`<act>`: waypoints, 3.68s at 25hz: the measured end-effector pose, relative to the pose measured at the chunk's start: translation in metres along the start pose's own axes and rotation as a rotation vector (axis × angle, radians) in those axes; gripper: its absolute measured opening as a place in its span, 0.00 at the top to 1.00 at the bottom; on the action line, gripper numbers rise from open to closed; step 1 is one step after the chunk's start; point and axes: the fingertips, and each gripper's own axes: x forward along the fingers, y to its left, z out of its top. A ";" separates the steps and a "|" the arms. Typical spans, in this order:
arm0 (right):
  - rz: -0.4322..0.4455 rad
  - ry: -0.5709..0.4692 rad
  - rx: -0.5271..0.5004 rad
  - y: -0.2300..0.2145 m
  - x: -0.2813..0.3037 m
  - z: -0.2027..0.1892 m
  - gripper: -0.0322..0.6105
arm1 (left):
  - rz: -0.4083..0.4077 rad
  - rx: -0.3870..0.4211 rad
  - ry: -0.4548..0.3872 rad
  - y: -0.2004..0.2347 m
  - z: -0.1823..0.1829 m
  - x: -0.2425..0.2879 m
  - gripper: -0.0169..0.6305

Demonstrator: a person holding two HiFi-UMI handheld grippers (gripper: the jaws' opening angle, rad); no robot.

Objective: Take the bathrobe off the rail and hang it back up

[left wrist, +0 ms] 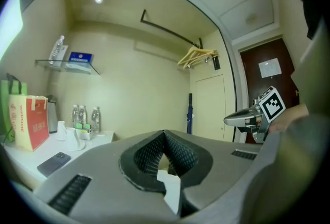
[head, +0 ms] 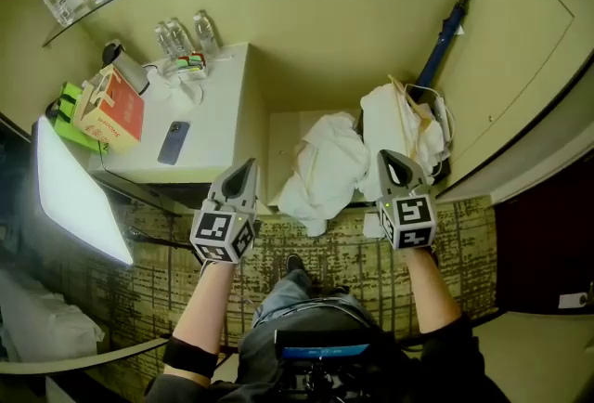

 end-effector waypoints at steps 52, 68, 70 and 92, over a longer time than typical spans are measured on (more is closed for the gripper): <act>0.025 0.123 0.302 0.026 0.123 -0.076 0.92 | -0.139 0.059 0.049 0.050 -0.048 0.113 0.97; 0.270 0.262 0.363 -0.004 0.260 -0.147 0.91 | 0.080 -0.013 0.113 0.051 -0.084 0.193 0.97; 0.320 0.283 0.368 0.004 0.274 -0.162 0.89 | 0.105 -0.012 0.126 0.050 -0.095 0.202 0.97; 0.312 0.485 0.806 0.140 0.465 -0.444 0.50 | -0.036 -0.021 0.217 0.086 -0.295 0.287 0.97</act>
